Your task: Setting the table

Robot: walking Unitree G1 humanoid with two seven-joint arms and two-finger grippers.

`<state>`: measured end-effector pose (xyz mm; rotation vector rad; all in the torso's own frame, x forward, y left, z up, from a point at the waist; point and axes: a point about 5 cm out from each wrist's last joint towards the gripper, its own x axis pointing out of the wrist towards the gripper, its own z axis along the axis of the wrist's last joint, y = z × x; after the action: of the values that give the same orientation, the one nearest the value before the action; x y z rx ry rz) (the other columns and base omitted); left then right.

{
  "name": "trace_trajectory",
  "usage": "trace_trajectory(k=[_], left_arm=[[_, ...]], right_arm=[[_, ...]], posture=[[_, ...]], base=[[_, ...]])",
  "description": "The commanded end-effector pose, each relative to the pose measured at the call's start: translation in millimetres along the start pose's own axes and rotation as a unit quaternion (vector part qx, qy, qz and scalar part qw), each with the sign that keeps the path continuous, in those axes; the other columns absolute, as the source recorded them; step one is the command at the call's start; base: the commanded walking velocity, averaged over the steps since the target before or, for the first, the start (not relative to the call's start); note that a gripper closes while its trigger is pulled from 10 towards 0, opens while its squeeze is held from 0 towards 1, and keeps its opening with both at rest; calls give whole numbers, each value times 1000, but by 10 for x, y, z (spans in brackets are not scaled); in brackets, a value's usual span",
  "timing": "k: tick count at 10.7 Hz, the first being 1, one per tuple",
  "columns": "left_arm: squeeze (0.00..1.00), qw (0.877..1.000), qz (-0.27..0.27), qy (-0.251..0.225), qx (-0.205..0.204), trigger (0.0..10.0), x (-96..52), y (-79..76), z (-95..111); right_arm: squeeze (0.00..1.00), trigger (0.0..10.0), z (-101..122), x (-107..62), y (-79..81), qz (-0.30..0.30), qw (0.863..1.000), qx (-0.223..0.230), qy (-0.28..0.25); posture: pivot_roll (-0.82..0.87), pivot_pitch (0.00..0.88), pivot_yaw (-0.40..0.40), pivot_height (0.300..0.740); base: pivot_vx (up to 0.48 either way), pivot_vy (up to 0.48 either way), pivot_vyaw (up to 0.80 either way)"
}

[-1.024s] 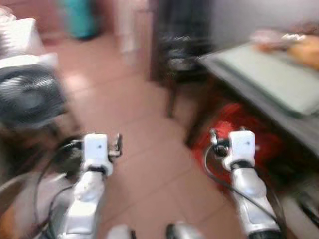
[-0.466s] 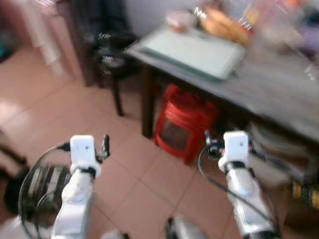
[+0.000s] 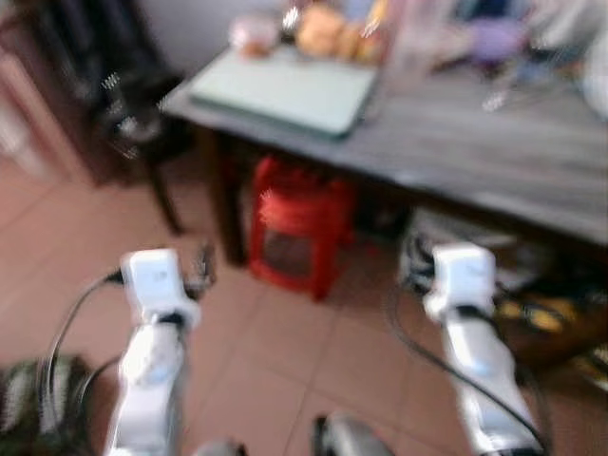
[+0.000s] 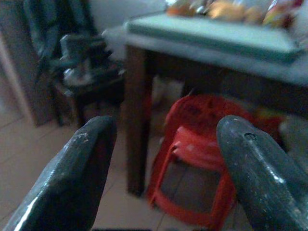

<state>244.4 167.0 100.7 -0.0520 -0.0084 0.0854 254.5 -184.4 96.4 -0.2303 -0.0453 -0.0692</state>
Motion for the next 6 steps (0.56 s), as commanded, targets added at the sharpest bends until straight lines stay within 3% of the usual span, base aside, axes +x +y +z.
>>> trace_trajectory(k=[1, 3, 6], left_arm=[[0, 1000, 12, -2, 0, 10000, -29, 64, 39], [0, 1000, -12, 5, 4, 10000, -112, -9, -11], [0, 1000, -18, 17, 4, 10000, -106, 18, -34]], right_arm=[[0, 10000, 85, -36, -11, -5, 1000, 4, -13], [0, 10000, 125, -122, 9, -10, 1000, 3, -18], [0, 10000, 153, -106, -1, -6, 1000, -2, -15]], posture=[[4, 73, -13, 740], [-3, 88, -3, 740], [-3, 87, -10, 740]], base=[[0, 0, -800], [0, 0, -800], [0, 0, -800]])
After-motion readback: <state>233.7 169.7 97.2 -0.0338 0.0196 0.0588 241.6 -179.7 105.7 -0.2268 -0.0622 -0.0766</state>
